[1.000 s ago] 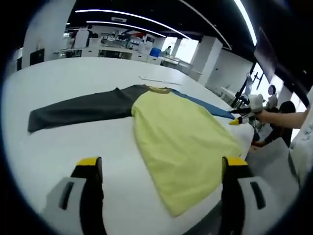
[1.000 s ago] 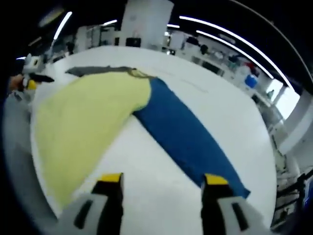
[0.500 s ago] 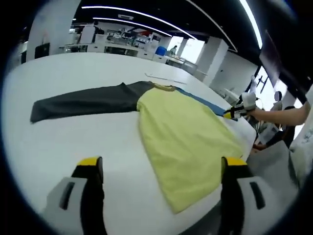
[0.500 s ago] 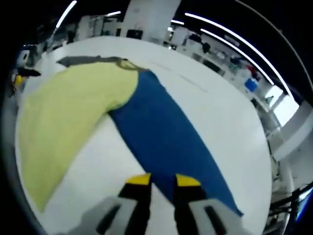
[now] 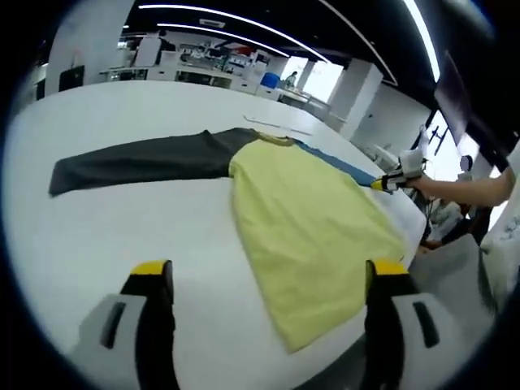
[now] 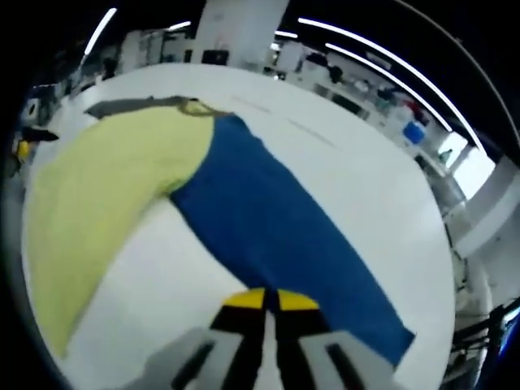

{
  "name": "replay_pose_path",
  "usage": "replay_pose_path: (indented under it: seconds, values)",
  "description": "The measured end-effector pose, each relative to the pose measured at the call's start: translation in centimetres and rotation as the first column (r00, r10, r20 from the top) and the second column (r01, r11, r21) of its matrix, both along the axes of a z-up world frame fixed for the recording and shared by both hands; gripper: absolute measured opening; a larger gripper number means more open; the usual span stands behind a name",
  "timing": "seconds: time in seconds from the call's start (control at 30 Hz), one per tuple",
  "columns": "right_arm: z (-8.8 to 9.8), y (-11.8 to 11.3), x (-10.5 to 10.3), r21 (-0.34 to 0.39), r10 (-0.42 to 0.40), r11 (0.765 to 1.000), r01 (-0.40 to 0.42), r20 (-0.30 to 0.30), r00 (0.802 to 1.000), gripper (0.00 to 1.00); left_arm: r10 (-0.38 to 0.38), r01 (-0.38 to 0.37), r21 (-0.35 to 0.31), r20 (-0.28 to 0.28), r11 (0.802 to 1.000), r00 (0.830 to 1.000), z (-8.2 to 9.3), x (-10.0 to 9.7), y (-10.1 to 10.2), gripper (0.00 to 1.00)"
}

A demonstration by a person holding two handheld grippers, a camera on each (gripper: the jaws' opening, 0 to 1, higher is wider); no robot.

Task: Fold the garment on the visible template until the final outline fits inside the template.

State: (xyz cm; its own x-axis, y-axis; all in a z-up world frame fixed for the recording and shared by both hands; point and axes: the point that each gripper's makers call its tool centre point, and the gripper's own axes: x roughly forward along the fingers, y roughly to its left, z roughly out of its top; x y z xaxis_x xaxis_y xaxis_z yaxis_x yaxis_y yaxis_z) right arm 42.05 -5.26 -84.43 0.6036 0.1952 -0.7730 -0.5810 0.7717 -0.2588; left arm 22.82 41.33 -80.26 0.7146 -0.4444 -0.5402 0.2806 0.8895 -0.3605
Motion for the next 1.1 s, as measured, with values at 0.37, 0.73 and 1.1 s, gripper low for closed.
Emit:
replay_pose_path:
  seconds: [0.37, 0.73, 1.1]
  values:
    - [0.0, -0.5, 0.5, 0.006, -0.029, 1.0, 0.029, -0.004, 1.0, 0.0, 0.004, -0.004, -0.008, -0.011, 1.0, 1.0, -0.4, -0.3, 0.0, 0.94]
    - [-0.1, -0.4, 0.3, 0.014, -0.036, 0.999, 0.036, -0.017, 0.999, 0.0, -0.002, 0.002, -0.008, -0.006, 1.0, 1.0, -0.3, -0.4, -0.5, 0.93]
    - [1.1, 0.0, 0.1, 0.035, -0.026, 0.999, 0.025, 0.021, 0.999, 0.16, -0.017, 0.017, -0.013, 0.013, 1.0, 1.0, 0.0, 0.1, -0.9, 0.93]
